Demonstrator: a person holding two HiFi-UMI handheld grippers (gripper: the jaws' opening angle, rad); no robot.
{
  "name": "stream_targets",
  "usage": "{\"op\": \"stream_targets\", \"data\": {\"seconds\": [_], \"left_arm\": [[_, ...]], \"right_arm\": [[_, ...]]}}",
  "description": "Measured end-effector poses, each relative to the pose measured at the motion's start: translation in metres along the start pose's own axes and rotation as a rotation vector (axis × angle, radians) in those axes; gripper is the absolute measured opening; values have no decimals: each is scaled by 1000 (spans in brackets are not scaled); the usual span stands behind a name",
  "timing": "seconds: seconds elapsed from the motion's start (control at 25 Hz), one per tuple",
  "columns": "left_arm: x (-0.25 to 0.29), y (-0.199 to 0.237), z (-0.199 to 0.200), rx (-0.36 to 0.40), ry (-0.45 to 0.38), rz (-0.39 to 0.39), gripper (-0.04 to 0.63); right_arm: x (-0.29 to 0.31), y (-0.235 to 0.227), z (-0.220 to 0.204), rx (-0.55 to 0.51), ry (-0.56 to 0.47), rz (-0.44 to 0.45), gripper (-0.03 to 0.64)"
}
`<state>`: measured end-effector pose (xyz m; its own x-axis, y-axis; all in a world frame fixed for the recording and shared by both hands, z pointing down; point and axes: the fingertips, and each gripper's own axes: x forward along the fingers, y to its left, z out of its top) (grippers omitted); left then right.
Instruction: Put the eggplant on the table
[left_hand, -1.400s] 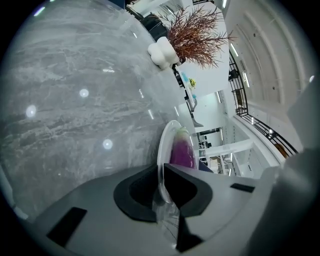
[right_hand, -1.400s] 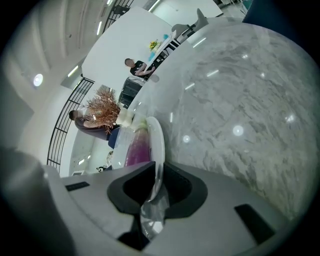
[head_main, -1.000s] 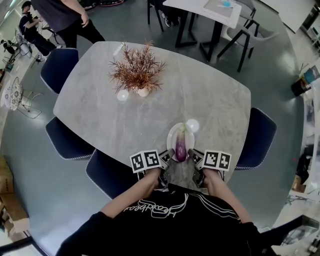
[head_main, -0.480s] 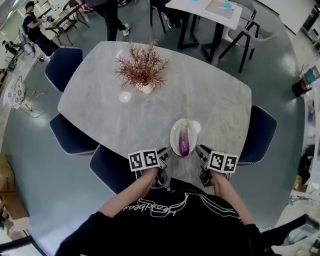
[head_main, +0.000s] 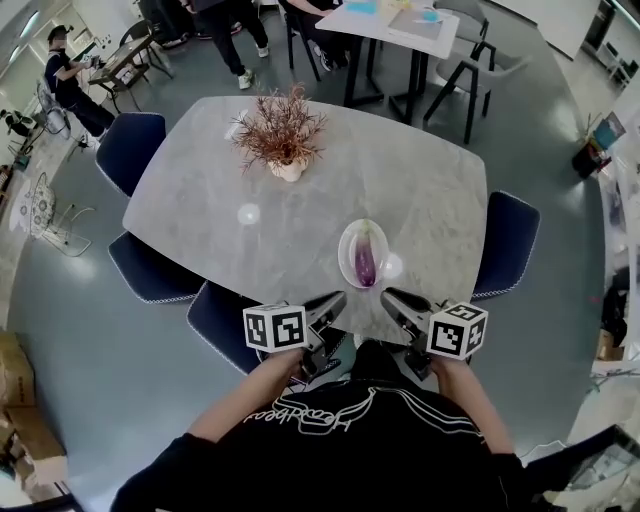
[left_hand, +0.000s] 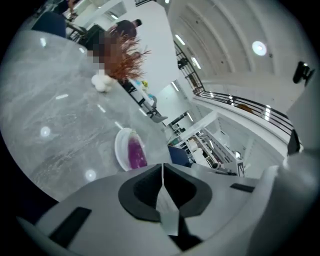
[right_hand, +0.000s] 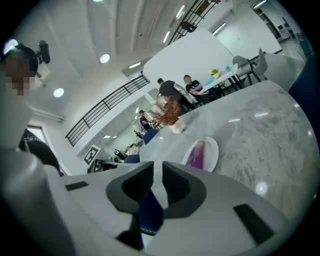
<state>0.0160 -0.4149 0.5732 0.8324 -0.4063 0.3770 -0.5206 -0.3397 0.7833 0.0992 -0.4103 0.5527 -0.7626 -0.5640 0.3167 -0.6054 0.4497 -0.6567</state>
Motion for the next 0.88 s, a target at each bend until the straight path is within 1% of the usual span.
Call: {"op": "stream_targets", "data": {"seconds": [0.08, 0.12, 0.2, 0.28, 0.4, 0.48, 0.56, 0.64, 0.72, 0.88], "left_arm": [[-12, -25, 0, 94, 1, -43, 9], [-18, -39, 0, 135, -1, -70, 9], [-30, -69, 1, 230, -15, -128, 9], [-41, -96, 2, 365, -28, -165, 9], [-52, -126, -9, 582, -12, -153, 9], [-58, -145, -22, 677, -1, -148, 9], [-65, -164, -33, 732, -11, -156, 9], [-71, -180, -41, 759, -37, -162, 9], [-76, -193, -50, 766, -66, -165, 9], [-86, -217, -78, 756, -85, -168, 9]], "right_arm": [[-17, 32, 0, -51, -1, 48, 60], [-27, 48, 2, -81, -10, 64, 27], [-45, 73, 7, -144, -37, 83, 17], [-59, 90, 11, -205, -55, 77, 6], [-79, 103, 3, -297, -34, 30, 6], [-94, 109, -6, -316, -28, 28, 6], [-107, 117, -10, -319, -41, 42, 6], [-118, 124, -11, -339, -54, 47, 6], [-130, 129, -17, -356, -61, 57, 6], [-160, 147, -33, -411, -64, 101, 6]]}}
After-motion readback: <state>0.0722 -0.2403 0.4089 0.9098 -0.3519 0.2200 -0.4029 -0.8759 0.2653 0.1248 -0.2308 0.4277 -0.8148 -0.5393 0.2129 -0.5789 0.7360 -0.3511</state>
